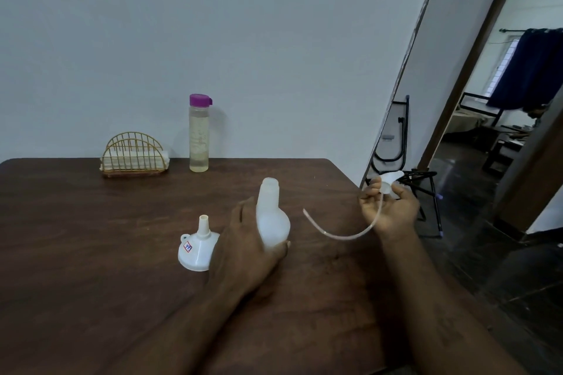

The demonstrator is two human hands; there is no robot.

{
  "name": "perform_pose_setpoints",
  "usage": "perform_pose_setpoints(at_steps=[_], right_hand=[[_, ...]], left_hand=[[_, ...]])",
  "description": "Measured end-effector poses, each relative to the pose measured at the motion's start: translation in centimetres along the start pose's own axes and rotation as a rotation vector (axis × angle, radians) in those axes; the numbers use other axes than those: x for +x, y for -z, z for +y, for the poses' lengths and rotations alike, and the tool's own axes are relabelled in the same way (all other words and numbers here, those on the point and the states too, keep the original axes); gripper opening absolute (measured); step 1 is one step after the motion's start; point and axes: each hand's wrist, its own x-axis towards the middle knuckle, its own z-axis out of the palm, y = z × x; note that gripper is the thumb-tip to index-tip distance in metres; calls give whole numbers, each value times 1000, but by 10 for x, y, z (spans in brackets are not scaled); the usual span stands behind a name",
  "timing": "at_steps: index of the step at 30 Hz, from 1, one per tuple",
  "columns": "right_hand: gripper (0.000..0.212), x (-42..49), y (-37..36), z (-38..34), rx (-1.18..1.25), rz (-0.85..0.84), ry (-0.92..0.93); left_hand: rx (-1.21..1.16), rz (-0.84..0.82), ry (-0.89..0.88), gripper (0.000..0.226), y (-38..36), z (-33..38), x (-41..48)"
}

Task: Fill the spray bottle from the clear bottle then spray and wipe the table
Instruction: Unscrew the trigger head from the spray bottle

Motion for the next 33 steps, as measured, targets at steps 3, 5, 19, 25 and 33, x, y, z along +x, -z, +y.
perform_pose_setpoints(at_steps=[3, 5, 19, 25, 33], right_hand=[[27, -2, 5, 16, -127, -32, -180], [30, -5, 6, 31, -212, -9, -301], [34, -10, 7, 62, -945, 2, -474], [34, -5, 5, 66, -1227, -10, -318], [28, 3, 8, 62, -1552, -18, 15]], left_hand=[[-14, 10, -13, 77, -4, 4, 1], [3, 14, -39, 73, -5, 4, 1], [-8, 23, -31, 99, -2, -4, -1], [-8, 10, -25, 99, -3, -7, -1], [-7, -3, -12, 99, -4, -7, 1]])
